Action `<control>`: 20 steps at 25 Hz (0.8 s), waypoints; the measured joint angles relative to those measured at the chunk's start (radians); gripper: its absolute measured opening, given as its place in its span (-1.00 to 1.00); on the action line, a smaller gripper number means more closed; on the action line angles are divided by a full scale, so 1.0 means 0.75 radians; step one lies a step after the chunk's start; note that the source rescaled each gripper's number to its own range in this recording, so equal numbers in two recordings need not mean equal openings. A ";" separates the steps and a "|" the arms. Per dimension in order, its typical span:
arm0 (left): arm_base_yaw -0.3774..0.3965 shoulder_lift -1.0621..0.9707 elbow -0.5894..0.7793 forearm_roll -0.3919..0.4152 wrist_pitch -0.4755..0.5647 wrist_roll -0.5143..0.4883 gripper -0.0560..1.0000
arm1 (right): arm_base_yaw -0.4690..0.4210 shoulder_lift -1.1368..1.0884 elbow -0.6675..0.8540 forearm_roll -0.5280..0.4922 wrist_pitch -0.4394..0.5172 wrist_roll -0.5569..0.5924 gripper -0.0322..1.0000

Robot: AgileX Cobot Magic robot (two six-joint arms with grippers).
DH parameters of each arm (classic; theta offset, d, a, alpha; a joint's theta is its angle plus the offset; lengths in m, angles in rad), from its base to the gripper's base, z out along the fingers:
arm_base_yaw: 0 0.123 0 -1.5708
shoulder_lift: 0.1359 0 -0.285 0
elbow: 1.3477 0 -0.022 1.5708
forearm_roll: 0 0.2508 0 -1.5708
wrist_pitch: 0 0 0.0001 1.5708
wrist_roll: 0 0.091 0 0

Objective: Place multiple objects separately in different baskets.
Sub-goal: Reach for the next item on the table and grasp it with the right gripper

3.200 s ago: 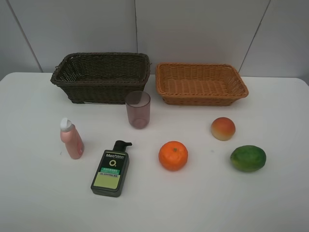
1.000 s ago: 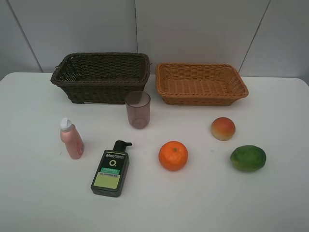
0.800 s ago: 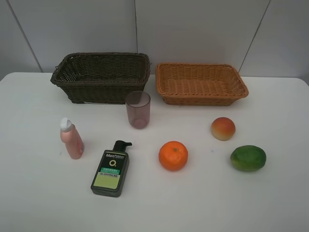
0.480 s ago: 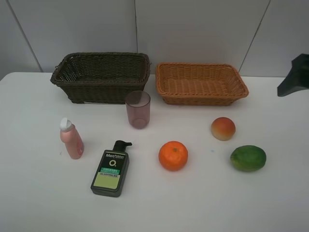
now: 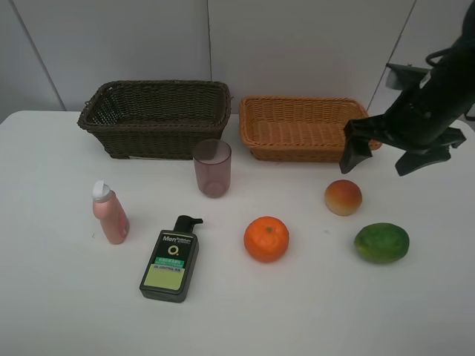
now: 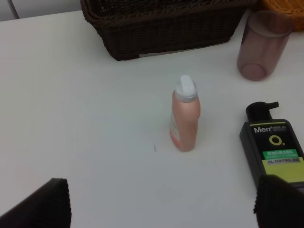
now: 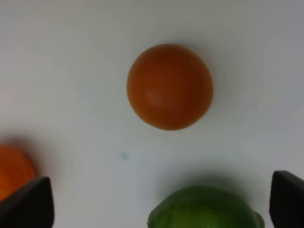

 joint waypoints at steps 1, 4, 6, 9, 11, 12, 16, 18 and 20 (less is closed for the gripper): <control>0.000 0.000 0.000 0.000 0.000 0.000 1.00 | 0.016 0.035 -0.006 -0.019 -0.018 0.016 0.94; 0.000 0.000 0.000 0.000 0.000 0.000 1.00 | 0.027 0.117 -0.014 -0.072 -0.079 0.069 0.94; 0.000 0.000 0.000 0.000 0.000 0.000 1.00 | 0.027 0.155 -0.015 -0.105 -0.122 0.090 0.94; 0.000 0.000 0.000 0.000 0.000 0.000 1.00 | 0.027 0.208 -0.015 -0.124 -0.189 0.112 0.94; 0.000 0.000 0.000 0.000 0.000 0.000 1.00 | 0.027 0.234 -0.015 -0.137 -0.226 0.140 0.94; 0.000 0.000 0.000 0.000 0.000 0.000 1.00 | 0.027 0.249 -0.015 -0.151 -0.246 0.156 0.94; 0.000 0.000 0.000 0.000 0.000 0.000 1.00 | 0.027 0.305 -0.016 -0.188 -0.298 0.195 0.94; 0.000 0.000 0.000 0.000 0.000 0.000 1.00 | 0.027 0.331 -0.029 -0.191 -0.306 0.201 0.94; 0.000 0.000 0.000 0.000 0.000 0.000 1.00 | 0.027 0.358 -0.058 -0.201 -0.306 0.201 0.94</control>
